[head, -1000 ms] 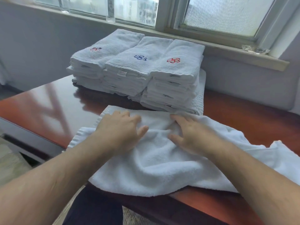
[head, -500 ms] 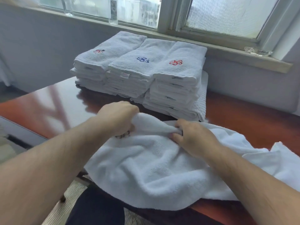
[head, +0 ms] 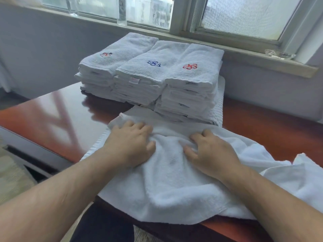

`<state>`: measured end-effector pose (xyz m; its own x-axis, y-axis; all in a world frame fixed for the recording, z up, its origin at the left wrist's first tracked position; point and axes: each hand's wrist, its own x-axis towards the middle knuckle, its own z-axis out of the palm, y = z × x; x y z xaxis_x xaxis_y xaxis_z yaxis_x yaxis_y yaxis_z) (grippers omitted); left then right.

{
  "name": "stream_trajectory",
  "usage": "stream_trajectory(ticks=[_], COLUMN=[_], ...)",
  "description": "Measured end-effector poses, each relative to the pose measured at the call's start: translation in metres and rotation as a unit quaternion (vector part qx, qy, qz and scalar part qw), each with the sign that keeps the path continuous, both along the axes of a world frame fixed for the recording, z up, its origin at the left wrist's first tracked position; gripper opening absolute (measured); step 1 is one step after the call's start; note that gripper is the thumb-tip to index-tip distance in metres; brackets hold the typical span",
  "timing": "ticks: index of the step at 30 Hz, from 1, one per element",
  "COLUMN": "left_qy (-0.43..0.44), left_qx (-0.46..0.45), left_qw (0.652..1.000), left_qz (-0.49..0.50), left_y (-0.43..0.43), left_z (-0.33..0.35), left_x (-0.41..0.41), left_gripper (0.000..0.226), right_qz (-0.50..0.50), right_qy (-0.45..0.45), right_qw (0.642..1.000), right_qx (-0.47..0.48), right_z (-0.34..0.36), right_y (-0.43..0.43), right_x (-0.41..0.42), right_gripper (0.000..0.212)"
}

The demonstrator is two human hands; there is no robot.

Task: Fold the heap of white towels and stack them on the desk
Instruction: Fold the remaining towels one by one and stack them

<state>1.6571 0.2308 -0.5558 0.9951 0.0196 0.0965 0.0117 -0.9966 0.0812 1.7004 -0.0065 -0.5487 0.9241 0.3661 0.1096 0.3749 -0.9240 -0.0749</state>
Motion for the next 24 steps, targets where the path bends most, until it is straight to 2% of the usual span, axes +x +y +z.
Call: stream_trajectory(ticks=[3, 5, 7, 10, 12, 14, 16, 19, 20, 22, 24], left_qy=[-0.034, -0.023, 0.005, 0.049, 0.062, 0.047, -0.005, -0.088, -0.095, -0.092, -0.067], left_qx=[0.009, 0.048, 0.091, 0.031, -0.024, -0.039, -0.038, -0.076, -0.097, -0.125, -0.155], left_qw=[0.999, 0.998, 0.996, 0.998, 0.998, 0.998, 0.999, 0.989, 0.985, 0.974, 0.955], left_qz=[0.027, 0.032, 0.019, -0.002, 0.008, 0.010, -0.016, -0.088, -0.110, -0.164, -0.242], left_y=[-0.001, -0.002, -0.002, -0.002, -0.003, -0.007, -0.017, -0.040, -0.049, -0.069, -0.092], left_z=[0.014, 0.016, 0.010, 0.000, -0.006, -0.008, -0.007, -0.004, -0.003, 0.000, 0.004], left_x=[0.002, 0.002, 0.004, 0.009, 0.015, 0.020, 0.020, 0.016, 0.014, 0.012, 0.013], left_gripper=[0.035, 0.043, 0.062, 0.079, 0.078, 0.070, 0.057, 0.046, 0.045, 0.043, 0.038], right_qz=[0.034, 0.059, 0.075, 0.054, 0.058, 0.071, 0.091, 0.080, 0.062, 0.009, -0.064], right_qy=[0.014, -0.044, -0.057, 0.017, 0.072, 0.107, 0.114, 0.061, 0.022, -0.041, -0.036], right_qw=[0.998, 0.996, 0.994, 0.998, 0.996, 0.992, 0.989, 0.983, 0.986, 0.996, 0.997], right_qx=[0.054, 0.054, 0.046, -0.008, -0.015, -0.009, 0.035, 0.155, 0.154, 0.083, 0.016], right_z=[0.008, 0.008, 0.005, -0.003, -0.005, -0.004, 0.000, 0.009, 0.012, 0.019, 0.027], right_y=[0.000, 0.000, 0.002, 0.001, 0.000, -0.004, -0.009, -0.026, -0.036, -0.062, -0.092], right_x=[-0.001, -0.001, -0.001, 0.002, 0.008, 0.014, 0.018, 0.012, 0.010, 0.006, -0.001], right_gripper=[0.035, 0.036, 0.035, 0.059, 0.074, 0.077, 0.065, 0.026, 0.020, 0.019, 0.025])
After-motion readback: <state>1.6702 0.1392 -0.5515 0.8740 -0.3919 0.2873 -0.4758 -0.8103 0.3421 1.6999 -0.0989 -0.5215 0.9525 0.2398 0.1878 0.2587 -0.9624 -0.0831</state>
